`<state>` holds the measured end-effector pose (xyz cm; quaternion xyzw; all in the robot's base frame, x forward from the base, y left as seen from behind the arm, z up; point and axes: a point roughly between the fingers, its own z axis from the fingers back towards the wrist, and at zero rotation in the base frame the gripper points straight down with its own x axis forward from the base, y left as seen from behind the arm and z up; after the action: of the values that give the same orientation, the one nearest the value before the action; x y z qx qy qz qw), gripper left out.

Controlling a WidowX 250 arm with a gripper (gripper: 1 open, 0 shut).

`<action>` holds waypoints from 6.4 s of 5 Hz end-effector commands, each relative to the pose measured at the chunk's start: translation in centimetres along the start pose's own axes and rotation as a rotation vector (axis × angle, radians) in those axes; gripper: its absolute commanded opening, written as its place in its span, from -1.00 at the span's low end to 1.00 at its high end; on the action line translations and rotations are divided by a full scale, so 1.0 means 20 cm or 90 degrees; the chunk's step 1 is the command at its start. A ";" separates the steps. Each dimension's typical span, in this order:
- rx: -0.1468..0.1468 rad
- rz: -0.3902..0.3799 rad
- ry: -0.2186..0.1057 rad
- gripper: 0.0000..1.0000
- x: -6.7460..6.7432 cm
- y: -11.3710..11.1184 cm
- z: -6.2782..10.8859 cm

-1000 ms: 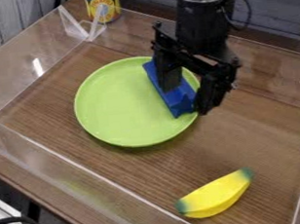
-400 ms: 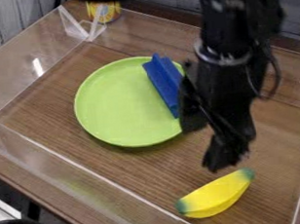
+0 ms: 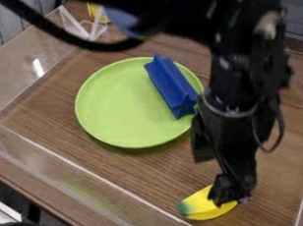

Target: Put the banana in the green plate

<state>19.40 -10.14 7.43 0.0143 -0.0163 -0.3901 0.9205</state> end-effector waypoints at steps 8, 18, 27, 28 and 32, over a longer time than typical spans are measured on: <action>0.006 -0.026 -0.020 -1.00 0.03 0.01 -0.25; 0.006 -0.030 0.022 -1.00 -0.02 0.06 -0.18; 0.021 -0.040 0.038 -1.00 -0.06 0.10 -0.15; 0.022 -0.041 0.038 -1.00 -0.06 0.11 -0.15; 0.029 -0.042 0.043 -1.00 -0.07 0.13 -0.12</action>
<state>19.37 -7.08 4.08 0.0470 0.0325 -0.4211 0.9052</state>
